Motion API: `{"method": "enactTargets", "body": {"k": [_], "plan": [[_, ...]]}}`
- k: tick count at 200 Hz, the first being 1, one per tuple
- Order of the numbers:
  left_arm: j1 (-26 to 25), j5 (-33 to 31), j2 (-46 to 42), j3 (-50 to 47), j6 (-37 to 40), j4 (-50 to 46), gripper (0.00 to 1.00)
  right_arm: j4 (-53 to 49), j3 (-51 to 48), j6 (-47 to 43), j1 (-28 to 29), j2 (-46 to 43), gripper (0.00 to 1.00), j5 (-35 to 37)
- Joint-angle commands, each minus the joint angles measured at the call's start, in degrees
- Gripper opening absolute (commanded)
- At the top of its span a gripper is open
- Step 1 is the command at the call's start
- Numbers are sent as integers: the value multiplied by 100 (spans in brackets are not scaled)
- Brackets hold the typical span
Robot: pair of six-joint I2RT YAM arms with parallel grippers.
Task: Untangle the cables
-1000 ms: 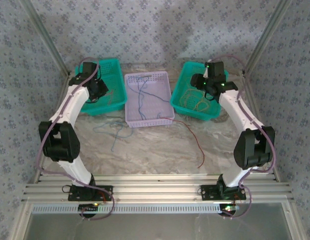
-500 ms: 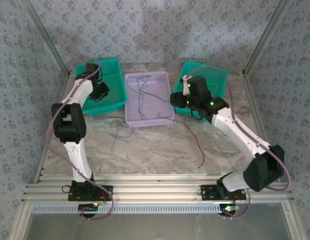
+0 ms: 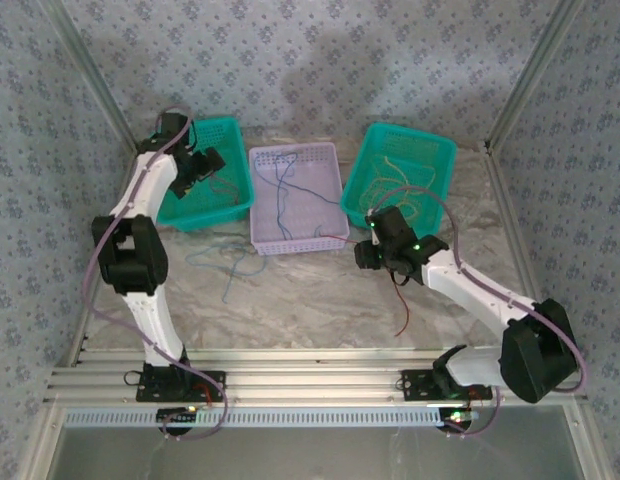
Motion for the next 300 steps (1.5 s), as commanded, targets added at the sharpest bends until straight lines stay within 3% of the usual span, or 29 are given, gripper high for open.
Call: {"method": "enactTargets", "body": {"k": [1,91,106,125,162,223,252,300], "plan": [[-81,144,-720,-206,-7,-158,100,621,-25,-309,84,289,50,450],[-418,191,-2641,-1627,103,-101,100,1234,483,-1004,216,1549,46,811],[-418,220,-2857,-1862,127,-92,100,1143,596,-1057,222,1681,35,734],[-418,204,-3130,-2155,168,-77,100,1081,628,-1051,231,1654,12,635],[-404,143,-3492,-2386,225,-116,100,935,648,-1124,292,1057,0,305],[-263,174,-3782,-2599,305,-136,100,684,801,-1271,452,161,0,197],[-187,329,-3867,-2702,305,-92,100,691,593,-1167,472,444,36,51],[-128,361,-4024,-2829,371,-23,100,1505,0,-1363,462,895,43,346]]}}
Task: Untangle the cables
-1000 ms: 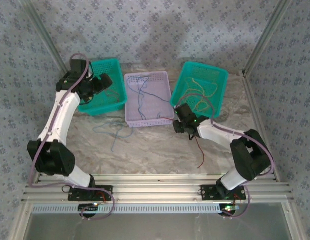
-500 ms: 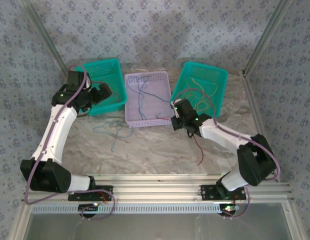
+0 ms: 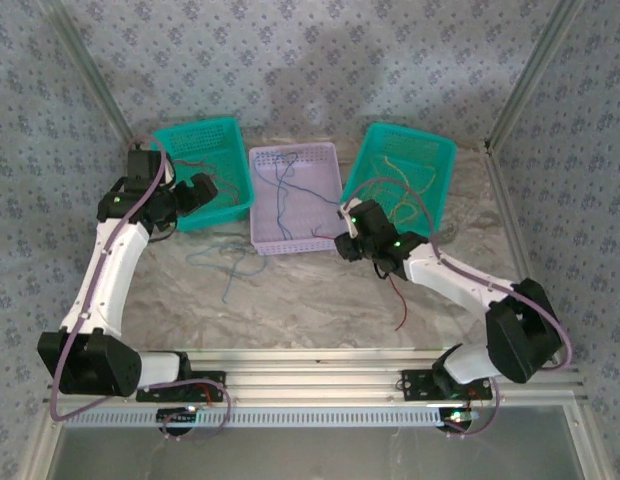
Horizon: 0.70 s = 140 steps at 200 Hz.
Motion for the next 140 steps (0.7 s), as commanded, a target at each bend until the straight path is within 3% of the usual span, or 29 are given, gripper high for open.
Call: {"method": "enactTargets", "body": {"k": [1,54,88,140], "plan": [[51,110,-239,-30,126,22,100,377,-252,-189,6,203,43,215],[48,13,-384,-188,157,141,100,1063,-237,-498,6,904,43,846],[57,-27,-408,-198,194,146,100,1065,99,-701,17,1432,39,875],[91,-43,-451,-257,207,188,100,1035,174,-783,15,1223,10,735]]}}
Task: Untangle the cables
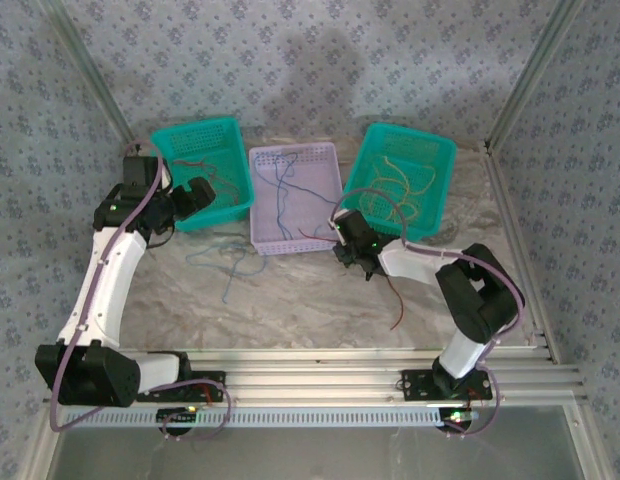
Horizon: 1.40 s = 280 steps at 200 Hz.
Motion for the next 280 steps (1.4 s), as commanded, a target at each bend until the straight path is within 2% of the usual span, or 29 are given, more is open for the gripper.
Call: {"method": "enactTargets", "body": {"k": [1,25,90,122,143,191,223,255,280], "plan": [[45,-50,-173,-48,102,141,100,53,140,-96,8,-263,10,12],[65,-5,-146,-57,94,163,100,-53,115,-109,35,-594,0,-192],[84,28,-215,-50,104,142,100,-264,30,38,154,-1967,0,-1388],[88,77,-387,-84,83,112,100,-228,494,175,315,-2280,0,-1897],[89,0,-676,-286,109,188,100,-389,1347,194,492,-1970,0,-2129],[83,121,-1398,-1079,14,504,100,-780,3938,411,758,-425,0,-2727],[81,985,-1742,-1629,-172,1253,100,-1094,5369,709,915,550,0,-3253],[77,2106,-1989,-2078,-465,2537,100,-1206,6187,1298,929,1110,0,-3985],[76,2533,-2158,-2238,-533,3113,100,-1157,6377,1743,892,1288,0,-4646]]}}
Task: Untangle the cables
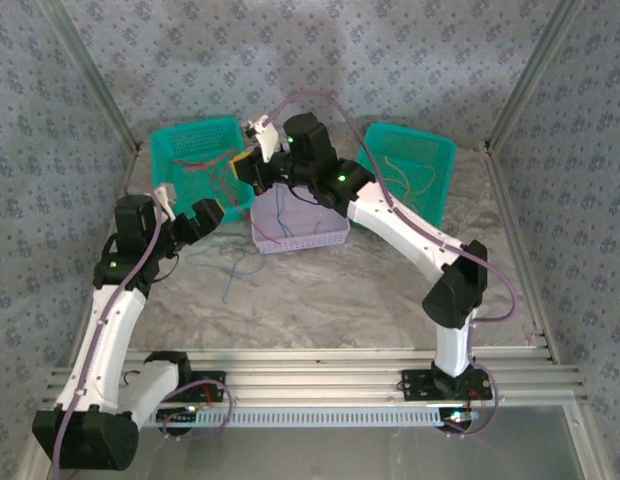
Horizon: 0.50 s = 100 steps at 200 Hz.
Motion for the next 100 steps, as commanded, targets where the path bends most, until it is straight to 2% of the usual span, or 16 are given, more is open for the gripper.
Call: {"method": "enactTargets", "body": {"k": [1,46,66,74,100], "plan": [[35,875,-241,-67,-154,1119,100,-120,370,653,-19,92,0,-916],[38,946,-104,-99,-169,1153,99,133,578,1689,-115,372,0,-2054],[36,1028,-86,-97,-172,1221,92,192,703,2033,-123,521,0,-2422],[37,1022,-88,-95,-174,1220,85,166,728,2089,-111,559,0,-2435],[40,1035,-155,-108,-194,1254,47,33,764,2067,-98,574,0,-2394]]}}
